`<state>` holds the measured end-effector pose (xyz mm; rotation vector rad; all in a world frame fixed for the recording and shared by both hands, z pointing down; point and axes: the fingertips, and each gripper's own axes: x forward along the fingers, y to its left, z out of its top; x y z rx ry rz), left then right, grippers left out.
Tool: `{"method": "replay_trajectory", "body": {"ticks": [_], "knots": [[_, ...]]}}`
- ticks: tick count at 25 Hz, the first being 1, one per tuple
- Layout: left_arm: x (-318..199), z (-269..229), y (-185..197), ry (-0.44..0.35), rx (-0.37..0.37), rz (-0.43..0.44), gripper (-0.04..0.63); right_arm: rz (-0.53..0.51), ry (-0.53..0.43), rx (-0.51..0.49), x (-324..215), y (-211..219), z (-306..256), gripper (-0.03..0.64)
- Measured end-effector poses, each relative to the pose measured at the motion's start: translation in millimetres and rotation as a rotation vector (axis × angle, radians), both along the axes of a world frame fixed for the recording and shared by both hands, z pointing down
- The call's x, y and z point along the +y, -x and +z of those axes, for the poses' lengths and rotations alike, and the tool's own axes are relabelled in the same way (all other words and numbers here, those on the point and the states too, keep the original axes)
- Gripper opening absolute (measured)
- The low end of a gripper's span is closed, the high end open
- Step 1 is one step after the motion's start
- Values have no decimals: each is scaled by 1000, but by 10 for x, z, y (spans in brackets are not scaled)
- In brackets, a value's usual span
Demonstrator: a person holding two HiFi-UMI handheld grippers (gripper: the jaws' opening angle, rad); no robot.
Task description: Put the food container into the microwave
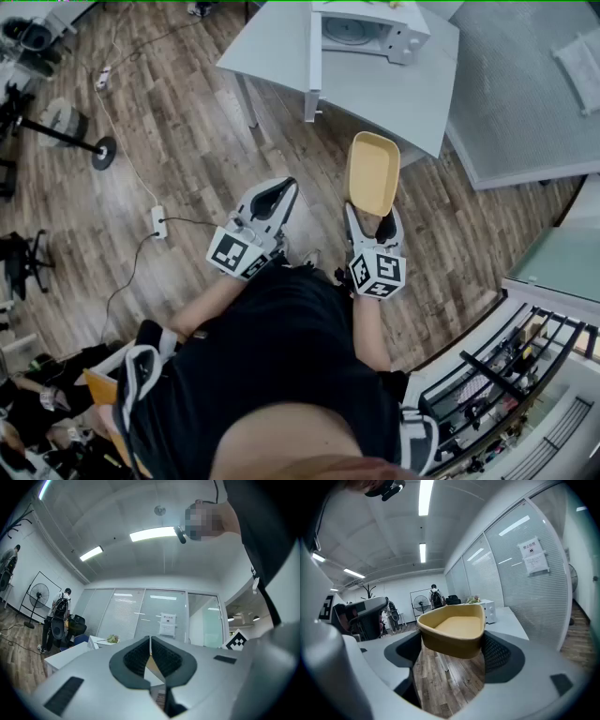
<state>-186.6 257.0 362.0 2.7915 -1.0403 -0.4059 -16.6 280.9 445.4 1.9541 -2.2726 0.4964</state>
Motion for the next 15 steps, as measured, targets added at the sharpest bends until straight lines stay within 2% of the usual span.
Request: {"method": "replay_trajectory", "body": {"ticks": [15], "knots": [[-23, 39, -30, 13, 3, 1, 32, -6, 7, -17, -22, -15, 22, 416]]}}
